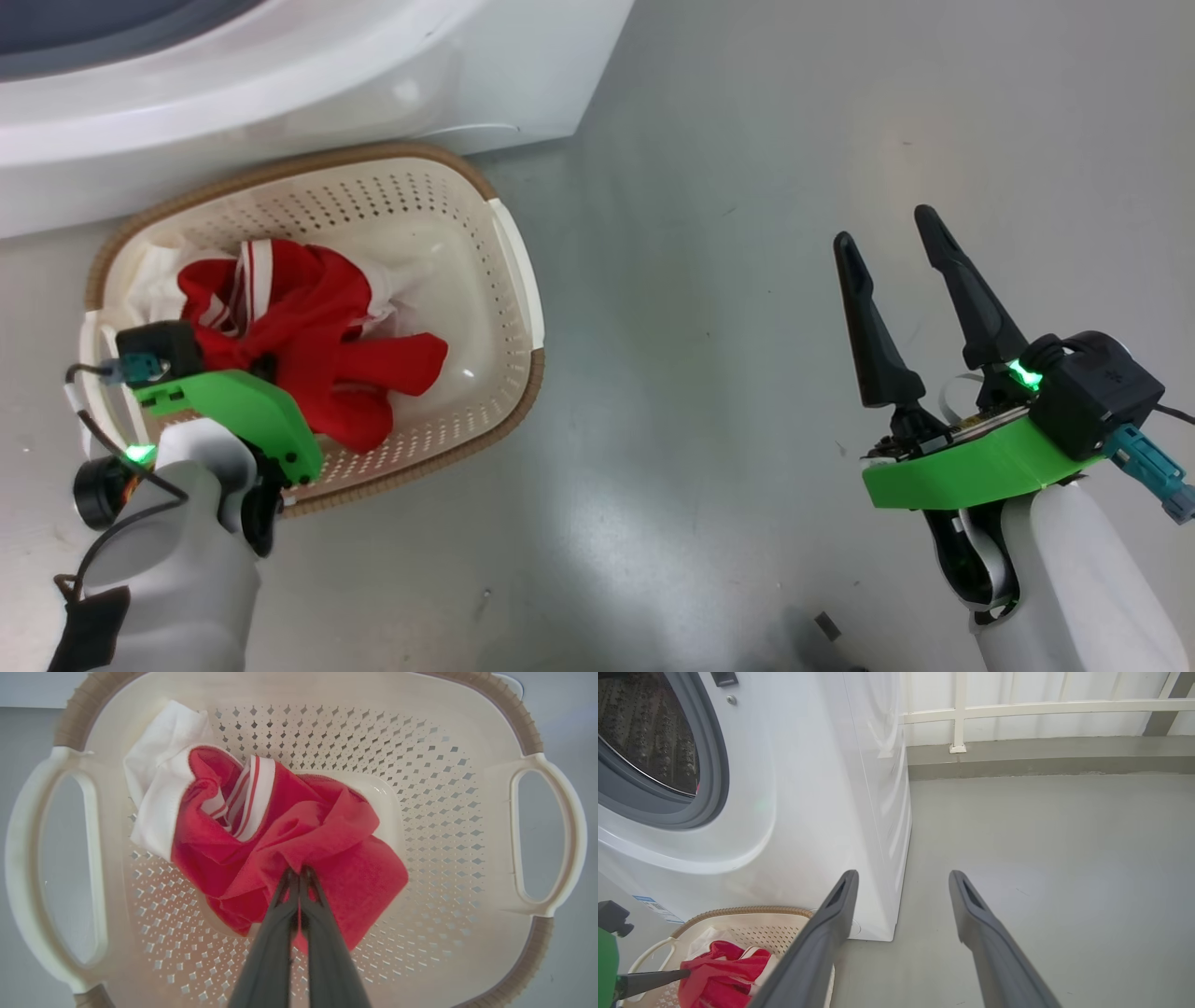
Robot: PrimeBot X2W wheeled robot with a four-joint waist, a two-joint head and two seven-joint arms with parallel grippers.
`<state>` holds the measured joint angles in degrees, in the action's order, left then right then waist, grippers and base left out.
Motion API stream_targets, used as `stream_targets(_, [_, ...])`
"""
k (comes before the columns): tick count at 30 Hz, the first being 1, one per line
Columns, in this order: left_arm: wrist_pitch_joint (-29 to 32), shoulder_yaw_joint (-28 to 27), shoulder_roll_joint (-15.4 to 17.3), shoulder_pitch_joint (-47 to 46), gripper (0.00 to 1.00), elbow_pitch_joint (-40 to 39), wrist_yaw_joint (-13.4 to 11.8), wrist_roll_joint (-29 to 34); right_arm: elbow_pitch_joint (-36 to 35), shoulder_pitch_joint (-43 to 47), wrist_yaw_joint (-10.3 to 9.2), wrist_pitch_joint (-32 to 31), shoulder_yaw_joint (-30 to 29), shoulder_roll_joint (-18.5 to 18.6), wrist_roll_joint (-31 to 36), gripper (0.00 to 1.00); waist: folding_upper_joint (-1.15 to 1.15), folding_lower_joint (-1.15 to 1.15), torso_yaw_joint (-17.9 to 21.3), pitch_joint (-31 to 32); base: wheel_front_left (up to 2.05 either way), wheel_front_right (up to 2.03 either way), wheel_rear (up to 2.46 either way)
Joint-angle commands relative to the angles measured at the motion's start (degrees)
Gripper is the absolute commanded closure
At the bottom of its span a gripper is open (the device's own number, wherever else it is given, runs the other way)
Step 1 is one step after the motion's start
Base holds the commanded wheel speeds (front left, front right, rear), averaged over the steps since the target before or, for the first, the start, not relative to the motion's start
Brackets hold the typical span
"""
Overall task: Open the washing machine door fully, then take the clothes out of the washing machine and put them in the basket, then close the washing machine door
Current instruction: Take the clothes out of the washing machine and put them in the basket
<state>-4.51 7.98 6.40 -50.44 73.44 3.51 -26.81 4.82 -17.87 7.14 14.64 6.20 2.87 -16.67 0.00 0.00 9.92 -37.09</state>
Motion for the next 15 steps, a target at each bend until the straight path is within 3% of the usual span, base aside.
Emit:
stream_targets(1, [0.18, -0.87, 2.06, 1.11, 1.0, -0.23, -0.24, -0.47, -1.51, 0.22, 0.35, 0.36, 1.11, 0.0, -0.32, 0.0, 0.0, 0.0, 0.46, -0.47, 0.0, 0.0, 0.0])
stream_targets(5, [0.06, -0.54, 2.28, 1.21, 1.0, 0.04, -0.36, -0.5, -1.36, 0.17, 0.35, 0.36, 1.02, 0.0, -0.38, 0.0, 0.0, 0.0, 0.64, -0.71, 0.0, 0.0, 0.0])
stream_targets(6, [-0.47, -0.45, 2.34, 1.22, 0.95, 0.07, -0.22, -0.5, -1.28, 0.13, 0.35, 0.36, 1.0, 0.0, -0.39, 0.0, 0.0, 0.0, 0.66, -0.65, 0.0, 0.0, 0.0])
stream_targets(8, [-1.19, -0.04, 2.26, 1.3, 0.55, 0.13, 0.02, -0.3, -1.02, 0.06, 0.35, 0.36, 0.85, 0.0, -0.38, 0.0, 0.0, 0.0, 0.59, -0.24, 0.0, 0.0, 0.0])
stream_targets(10, [-2.52, 0.1, 2.02, 1.37, 0.0, 0.17, 0.02, -0.32, -0.74, 0.04, 0.35, 0.36, 0.7, 0.0, -0.44, 0.0, 0.0, 0.0, 0.37, 0.44, 0.0, 0.0, 0.0])
stream_targets(15, [-4.94, 1.18, 1.72, 1.91, 0.0, 0.26, 0.29, 0.29, -0.08, 0.08, 0.35, 0.36, 0.9, 0.0, -0.58, 0.0, 0.0, 0.0, -0.33, 2.63, 0.0, 0.0, 0.0])
